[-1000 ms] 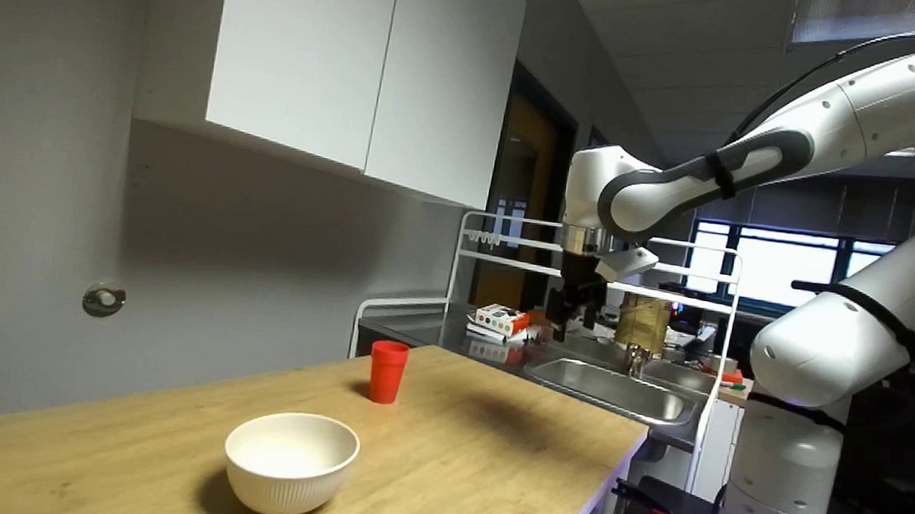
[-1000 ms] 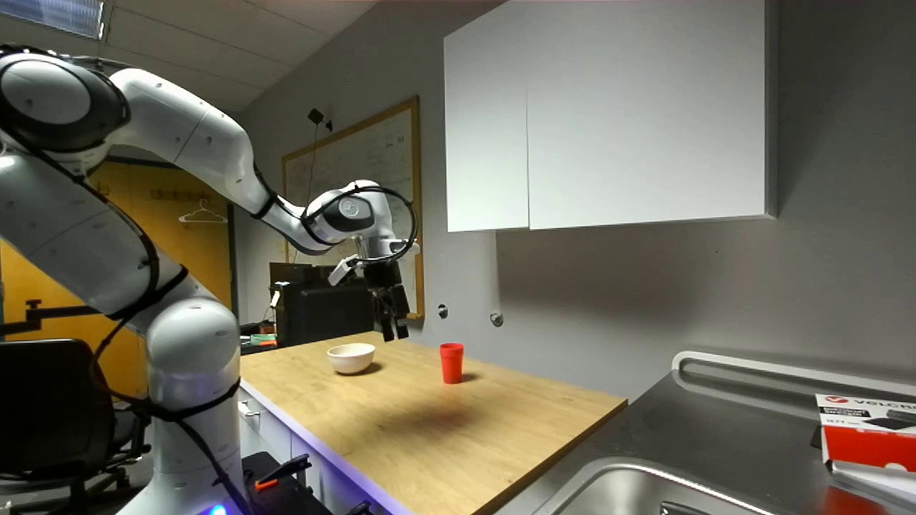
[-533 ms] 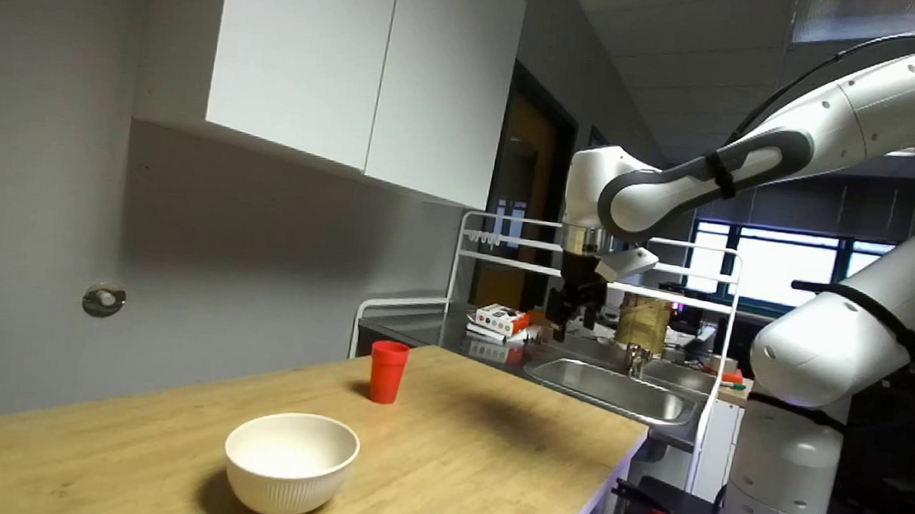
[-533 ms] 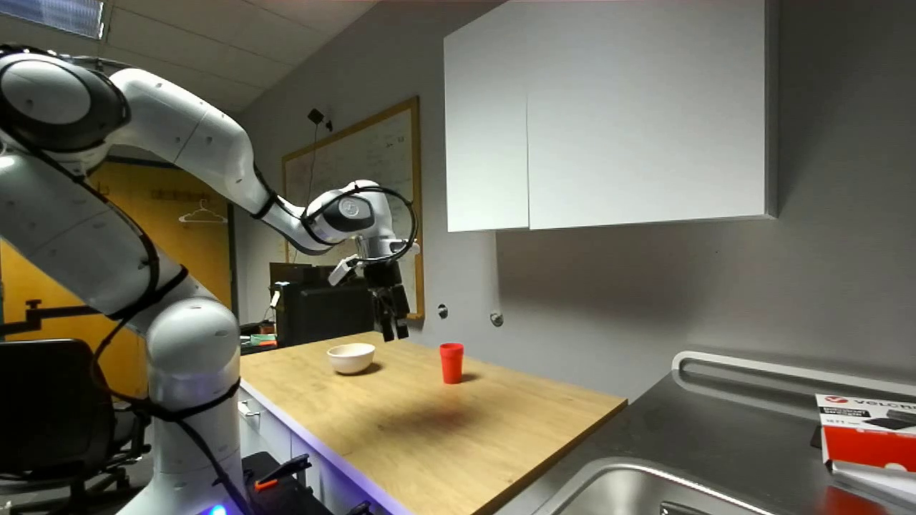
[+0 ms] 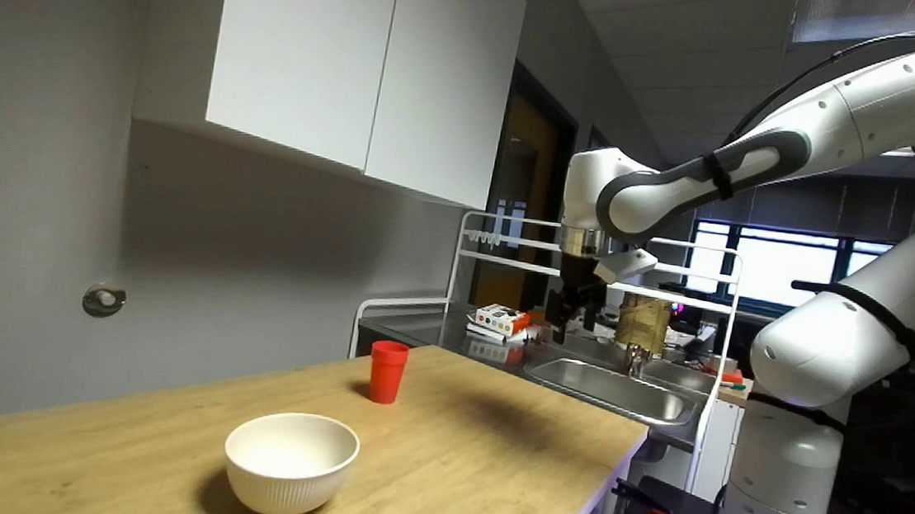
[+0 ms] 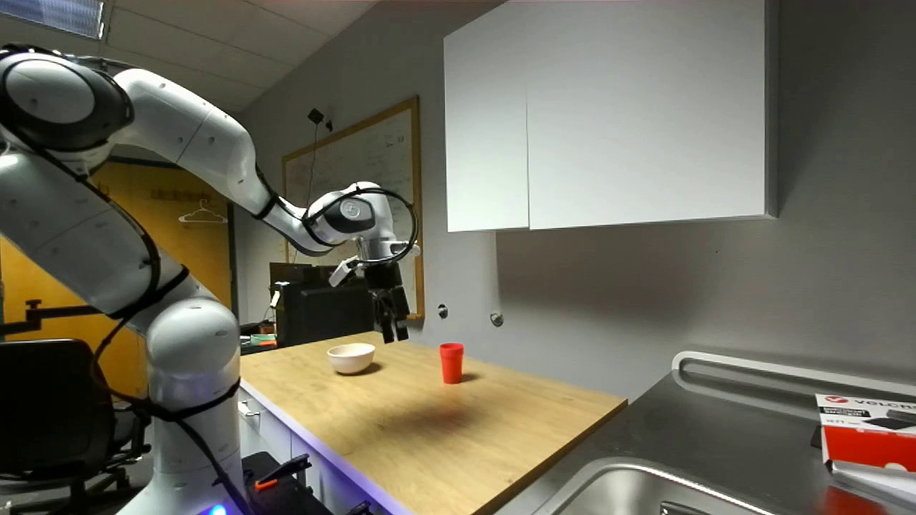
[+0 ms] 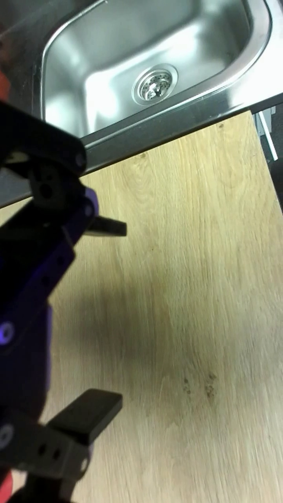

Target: Pour the things in the cup into the bowl

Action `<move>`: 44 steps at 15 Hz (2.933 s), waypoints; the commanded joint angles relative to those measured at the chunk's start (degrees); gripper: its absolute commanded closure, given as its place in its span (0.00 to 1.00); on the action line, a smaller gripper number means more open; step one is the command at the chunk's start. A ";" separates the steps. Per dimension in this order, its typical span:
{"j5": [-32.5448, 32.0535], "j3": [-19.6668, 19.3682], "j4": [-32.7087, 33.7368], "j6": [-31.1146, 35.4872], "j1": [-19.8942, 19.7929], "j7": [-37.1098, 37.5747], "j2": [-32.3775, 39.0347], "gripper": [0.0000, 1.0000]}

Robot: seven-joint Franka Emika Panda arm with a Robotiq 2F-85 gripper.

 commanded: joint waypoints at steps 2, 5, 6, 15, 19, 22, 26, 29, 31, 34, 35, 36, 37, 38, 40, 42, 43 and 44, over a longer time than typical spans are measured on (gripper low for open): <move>-0.33 0.53 2.67 0.46 0.15 2.49 3.66 0.00; 0.05 0.88 5.34 1.18 0.39 3.62 6.74 0.00; 0.02 1.03 6.26 1.44 0.45 4.18 7.75 0.00; 1.59 1.09 23.01 3.56 3.88 6.12 25.13 0.00; 3.74 0.09 33.44 2.68 5.82 6.04 34.87 0.00; 6.13 -1.00 41.02 1.51 7.29 5.43 41.80 0.00; 9.53 -2.90 49.50 -0.84 8.89 4.38 50.13 0.00; 12.02 -4.10 54.36 -3.15 9.57 3.55 55.08 0.00; 13.51 -4.72 57.02 -4.57 9.89 2.98 57.85 0.00; 14.77 -5.57 60.28 -6.25 10.22 2.71 61.55 0.00; 15.22 -5.80 61.16 -6.67 10.18 2.56 62.71 0.00; 15.67 -5.99 61.97 -7.08 10.14 2.46 63.74 0.00; 16.06 -6.21 62.70 -7.56 10.04 2.28 64.80 0.00; 16.48 -6.43 63.22 -7.94 9.92 2.09 65.66 0.00; 17.12 -6.95 64.07 -8.49 9.68 1.72 67.13 0.00; 17.63 -7.50 64.68 -8.80 9.59 1.66 68.16 0.25; 17.70 -7.79 65.02 -9.07 9.57 1.68 68.62 0.32; 17.72 -8.05 65.26 -9.39 9.56 1.75 68.91 0.41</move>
